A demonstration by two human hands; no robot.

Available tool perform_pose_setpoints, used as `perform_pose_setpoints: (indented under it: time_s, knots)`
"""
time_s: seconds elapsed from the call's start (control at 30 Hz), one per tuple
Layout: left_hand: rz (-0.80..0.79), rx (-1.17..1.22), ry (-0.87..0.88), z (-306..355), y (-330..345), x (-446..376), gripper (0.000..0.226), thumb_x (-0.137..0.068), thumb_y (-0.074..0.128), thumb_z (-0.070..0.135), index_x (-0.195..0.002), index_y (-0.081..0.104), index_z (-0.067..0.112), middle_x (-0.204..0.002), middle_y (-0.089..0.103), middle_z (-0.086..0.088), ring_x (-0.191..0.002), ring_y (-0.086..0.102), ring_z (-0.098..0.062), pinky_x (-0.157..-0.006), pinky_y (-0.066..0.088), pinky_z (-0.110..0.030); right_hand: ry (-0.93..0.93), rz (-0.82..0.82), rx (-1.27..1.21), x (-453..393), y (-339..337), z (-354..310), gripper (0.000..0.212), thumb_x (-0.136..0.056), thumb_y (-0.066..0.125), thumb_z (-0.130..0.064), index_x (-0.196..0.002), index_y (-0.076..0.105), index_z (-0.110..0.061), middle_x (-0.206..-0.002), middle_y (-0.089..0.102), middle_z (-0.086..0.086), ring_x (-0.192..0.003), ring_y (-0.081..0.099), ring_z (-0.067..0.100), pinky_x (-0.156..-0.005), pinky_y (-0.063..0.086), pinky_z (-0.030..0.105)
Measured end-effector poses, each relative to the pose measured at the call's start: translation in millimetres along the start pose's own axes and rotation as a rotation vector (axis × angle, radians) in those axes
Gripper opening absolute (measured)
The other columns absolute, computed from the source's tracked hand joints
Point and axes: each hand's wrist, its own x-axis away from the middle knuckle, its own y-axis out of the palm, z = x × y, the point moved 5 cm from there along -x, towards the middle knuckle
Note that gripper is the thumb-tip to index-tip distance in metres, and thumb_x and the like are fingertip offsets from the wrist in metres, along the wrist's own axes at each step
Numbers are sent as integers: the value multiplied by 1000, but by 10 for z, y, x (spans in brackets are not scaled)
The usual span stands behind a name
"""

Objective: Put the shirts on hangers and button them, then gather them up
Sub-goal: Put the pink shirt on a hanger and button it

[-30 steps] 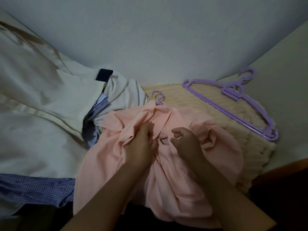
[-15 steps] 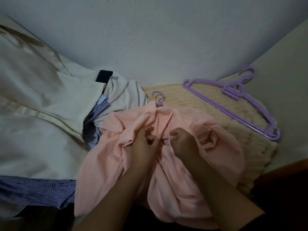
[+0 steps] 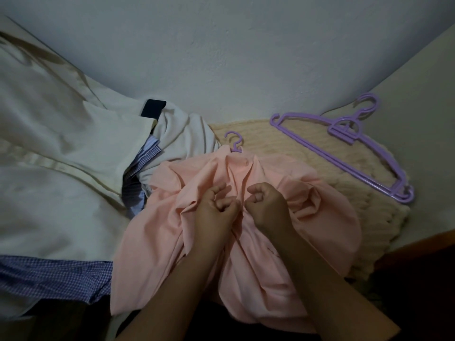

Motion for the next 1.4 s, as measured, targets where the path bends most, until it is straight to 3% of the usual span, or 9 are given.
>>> perform_pose_setpoints:
  time_s: [0.13, 0.33, 0.47, 0.57, 0.63, 0.77, 1.03, 1.23, 1.4]
  knots:
    - [-9, -77, 11, -4, 12, 12, 40, -83, 67, 3, -116, 53, 22, -82, 74, 1, -77, 67, -2, -76, 49, -12, 4, 11, -60, -3, -29, -14, 24, -78, 58, 2, -94, 61, -15, -76, 67, 9, -76, 63, 21, -76, 48, 29]
    - [-32, -99, 16, 2, 21, -2, 39, -85, 62, 6, -117, 52, 26, -76, 70, 4, -65, 64, -1, -72, 50, -17, 21, -34, -128, -19, -28, 27, 32, -80, 56, 4, -78, 55, -27, -77, 64, 12, -66, 58, 19, -72, 51, 39]
    - [-14, -81, -5, 1, 12, -6, 30, -91, 56, 11, -110, 53, 34, -81, 68, -18, -67, 66, -16, -77, 56, -37, -111, -45, -48, 26, -18, -31, 33, -79, 56, 5, -79, 61, -28, -76, 60, -5, -74, 60, 19, -75, 52, 40]
    - [-31, -58, -30, -20, 6, -19, 37, -81, 60, 12, -115, 54, 27, -98, 69, -16, -77, 67, -17, -87, 53, -49, -238, -68, 69, 65, -26, -80, 28, -81, 57, 6, -91, 73, -15, -83, 54, -17, -88, 61, 21, -84, 51, 34]
    - [-28, -53, -38, -30, 16, -19, 38, -78, 63, 12, -109, 53, 31, -99, 70, -10, -85, 68, -17, -89, 53, -46, -266, -80, 131, 78, -44, -96, 30, -82, 54, 7, -95, 74, -12, -87, 55, -10, -90, 60, 17, -86, 47, 22]
    - [-27, -33, -36, -23, 55, 10, 42, -79, 63, -4, -98, 51, 31, -82, 70, -9, -76, 68, -14, -78, 54, -32, -194, -107, 90, 106, -62, -111, 26, -83, 56, 4, -100, 73, -8, -92, 62, 1, -75, 56, 1, -67, 37, -1]
    - [-36, -151, 26, -29, 66, 12, 34, -83, 63, 5, -111, 53, 22, -81, 70, -4, -80, 63, -1, -71, 43, -5, -6, -68, -72, 60, -76, -8, 21, -84, 60, 3, -98, 70, -10, -80, 64, -6, -69, 58, 0, -65, 45, 6]
    - [-77, 165, -222, -52, 37, -35, 33, -85, 60, -6, -109, 47, 14, -73, 63, -14, -60, 59, -15, -55, 48, -19, -56, -90, 6, 72, -62, -13, 21, -85, 59, 2, -96, 69, -12, -82, 65, 0, -78, 62, 16, -78, 53, 30]
    - [-34, -48, -84, -39, -64, 111, 36, -85, 64, 2, -105, 48, 28, -78, 63, -6, -69, 60, -7, -67, 48, -12, -118, -106, 121, 168, -177, -32, 26, -85, 55, -1, -104, 69, -13, -92, 66, -4, -87, 62, 8, -84, 49, 24]
